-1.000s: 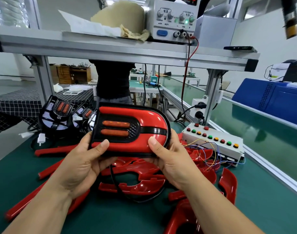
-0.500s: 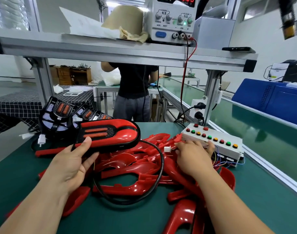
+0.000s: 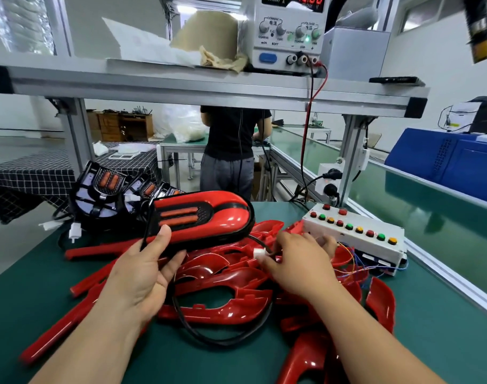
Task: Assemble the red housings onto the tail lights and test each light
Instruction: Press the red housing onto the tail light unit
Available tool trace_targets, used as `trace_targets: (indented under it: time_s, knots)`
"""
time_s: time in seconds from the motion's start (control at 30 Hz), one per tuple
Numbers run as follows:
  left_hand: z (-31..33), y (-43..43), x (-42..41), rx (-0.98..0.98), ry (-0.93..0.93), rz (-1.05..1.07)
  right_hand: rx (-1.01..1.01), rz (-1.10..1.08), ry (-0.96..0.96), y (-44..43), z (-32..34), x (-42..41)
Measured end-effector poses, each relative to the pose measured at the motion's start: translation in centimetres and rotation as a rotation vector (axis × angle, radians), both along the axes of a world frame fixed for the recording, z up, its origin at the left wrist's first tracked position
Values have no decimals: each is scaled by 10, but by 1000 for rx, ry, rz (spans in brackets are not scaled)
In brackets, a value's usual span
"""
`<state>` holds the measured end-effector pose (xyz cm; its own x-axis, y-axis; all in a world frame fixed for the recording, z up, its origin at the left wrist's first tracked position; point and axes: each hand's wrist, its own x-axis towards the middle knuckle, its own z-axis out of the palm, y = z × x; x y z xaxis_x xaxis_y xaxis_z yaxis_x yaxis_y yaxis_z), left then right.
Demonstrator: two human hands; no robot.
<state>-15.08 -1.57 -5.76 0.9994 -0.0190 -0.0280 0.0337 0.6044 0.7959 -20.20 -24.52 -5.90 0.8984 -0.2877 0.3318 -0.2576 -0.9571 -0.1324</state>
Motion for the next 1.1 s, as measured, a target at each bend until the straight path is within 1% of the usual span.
trace_targets:
  time_s: [0.07,0.13,0.2,0.23,0.3,0.37,0.57,0.7,0.8,0.87,0.9,0.93,0.97,1.03,1.07,1.1]
  knots:
    - [5,3,-2,-38,10,-29,2,-43,55,-2,-1,1]
    - [8,7,-2,-35,28,-52,18,-57,35,-5,-1,3]
    - [10,12,-1,-26,51,-64,78,-84,-74,-7,0,3]
    - [10,14,-1,-19,61,-74,121,-115,-160,-9,1,3]
    - [11,18,-1,10,73,-103,232,-187,-338,-14,3,4]
    - [14,21,-3,37,81,-158,351,-246,-454,-19,5,4]
    - [20,27,-13,154,107,-337,635,-351,-722,-35,13,1]
    - [17,26,-21,313,132,-461,719,-354,-871,-39,22,-5]
    - [17,24,-26,405,176,-473,756,-285,-936,-37,26,-12]
    - [17,22,-32,556,199,-438,804,-193,-951,-34,25,-14]
    - [18,23,-34,699,191,-408,807,-155,-939,-33,24,-15]
    - [21,25,-37,886,162,-369,789,-132,-918,-31,24,-15]
    - [24,29,-39,1120,113,-323,772,-122,-898,-31,22,-15]
    - [38,39,-38,1644,-68,-162,756,-117,-893,-30,21,-15]
    - [46,41,-37,1783,-181,-29,750,-120,-897,-31,20,-15]
    - [56,38,-38,1767,-287,104,748,-118,-897,-31,21,-15]
